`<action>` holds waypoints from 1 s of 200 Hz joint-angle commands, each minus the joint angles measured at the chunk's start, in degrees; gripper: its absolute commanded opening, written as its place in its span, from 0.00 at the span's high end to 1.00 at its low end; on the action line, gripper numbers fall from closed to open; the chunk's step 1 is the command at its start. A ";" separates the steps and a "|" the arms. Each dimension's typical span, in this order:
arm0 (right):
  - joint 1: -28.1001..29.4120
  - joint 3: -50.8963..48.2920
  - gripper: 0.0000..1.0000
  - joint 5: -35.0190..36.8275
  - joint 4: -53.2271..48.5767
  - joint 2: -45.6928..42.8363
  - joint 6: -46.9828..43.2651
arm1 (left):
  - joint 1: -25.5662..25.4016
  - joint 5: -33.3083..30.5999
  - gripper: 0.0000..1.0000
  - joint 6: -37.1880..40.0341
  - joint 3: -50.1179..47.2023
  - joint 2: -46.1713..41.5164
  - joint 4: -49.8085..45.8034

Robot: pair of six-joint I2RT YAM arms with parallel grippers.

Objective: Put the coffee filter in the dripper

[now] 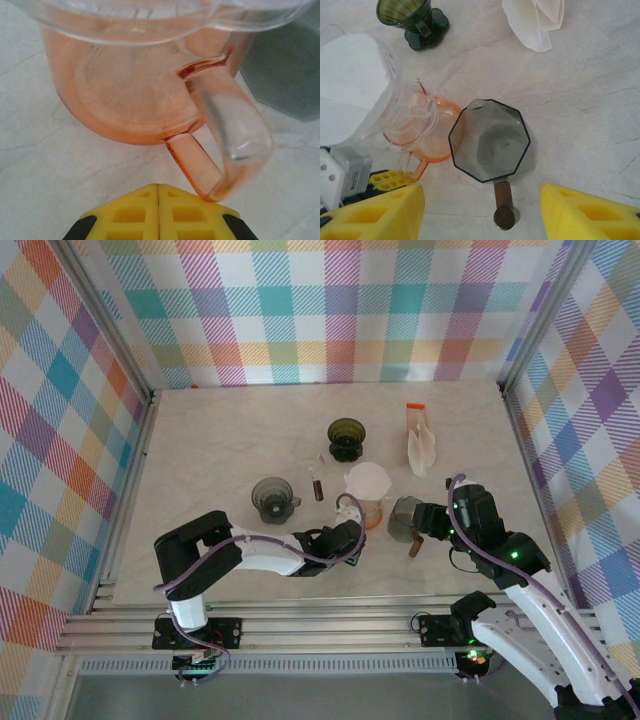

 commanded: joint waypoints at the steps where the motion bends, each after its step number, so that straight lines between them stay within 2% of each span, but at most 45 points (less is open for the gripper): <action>1: -0.33 -0.54 0.38 0.58 -0.02 -0.60 -0.05 | 1.92 0.90 0.93 1.45 2.79 2.36 1.30; 103: -0.28 -1.75 0.38 -0.70 -0.74 0.84 1.15 | 6.39 3.19 0.95 2.44 11.42 9.66 -0.63; 144: -0.34 -3.80 0.35 -2.38 -0.75 2.22 2.81 | 5.51 4.86 0.94 0.37 7.78 5.94 -0.54; 200: -0.32 -7.56 0.33 -7.56 1.11 6.31 4.94 | 0.84 3.73 0.88 -2.97 2.19 -1.92 -2.38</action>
